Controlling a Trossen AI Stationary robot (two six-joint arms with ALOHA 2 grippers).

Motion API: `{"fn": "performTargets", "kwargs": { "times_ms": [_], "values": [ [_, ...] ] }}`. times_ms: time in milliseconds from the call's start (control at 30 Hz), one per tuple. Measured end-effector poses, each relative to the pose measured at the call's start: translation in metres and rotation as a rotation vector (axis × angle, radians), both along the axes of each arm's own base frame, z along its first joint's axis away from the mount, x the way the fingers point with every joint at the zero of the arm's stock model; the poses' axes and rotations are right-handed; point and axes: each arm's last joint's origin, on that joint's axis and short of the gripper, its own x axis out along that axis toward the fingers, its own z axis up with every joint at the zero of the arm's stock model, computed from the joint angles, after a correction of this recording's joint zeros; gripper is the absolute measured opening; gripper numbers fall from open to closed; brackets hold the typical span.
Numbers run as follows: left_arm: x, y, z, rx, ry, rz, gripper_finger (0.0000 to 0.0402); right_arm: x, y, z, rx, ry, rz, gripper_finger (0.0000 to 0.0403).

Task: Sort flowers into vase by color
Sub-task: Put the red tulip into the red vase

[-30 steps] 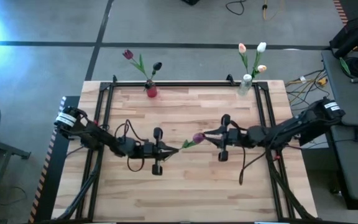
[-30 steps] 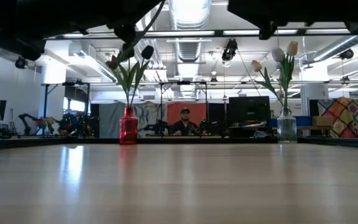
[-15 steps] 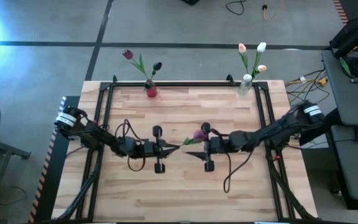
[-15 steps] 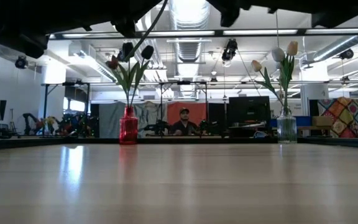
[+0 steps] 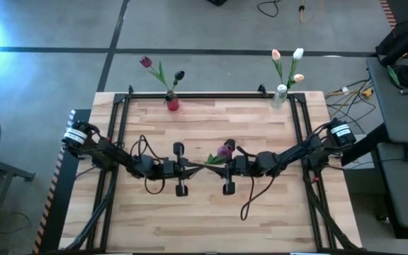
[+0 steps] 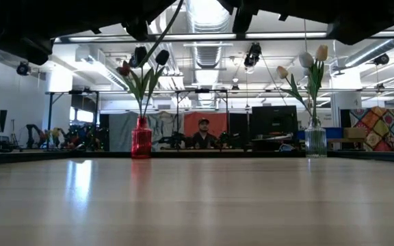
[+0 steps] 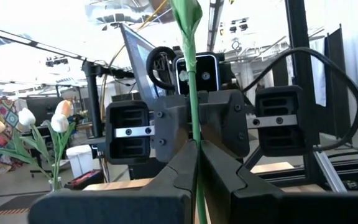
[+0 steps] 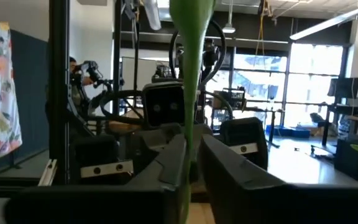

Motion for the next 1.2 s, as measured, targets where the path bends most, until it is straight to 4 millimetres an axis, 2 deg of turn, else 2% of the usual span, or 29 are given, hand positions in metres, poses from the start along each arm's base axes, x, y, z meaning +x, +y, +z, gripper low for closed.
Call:
{"fn": "performTargets", "kwargs": {
  "times_ms": [133, 367, 800, 1200],
  "values": [
    [0.0005, 0.0011, 0.0009, 0.000, -0.006, 0.005, 0.0000, 0.0015, 0.0004, 0.0011, -0.011, -0.005, -0.003, 0.0013],
    [0.0011, 0.0027, 0.0006, 0.002, -0.003, 0.011, 0.0000, 0.0018, 0.0003, 0.0012, 0.004, -0.004, 0.000, 0.0017],
    [0.0012, 0.0027, 0.0002, 0.003, 0.000, 0.010, 0.0000, 0.0020, 0.0004, 0.0010, 0.003, -0.001, 0.000, 0.0084],
    [0.0024, 0.0061, -0.0005, -0.013, 0.007, 0.016, 0.0000, 0.0022, -0.0005, 0.0010, -0.019, -0.001, -0.012, 0.0012]
  ]
}}
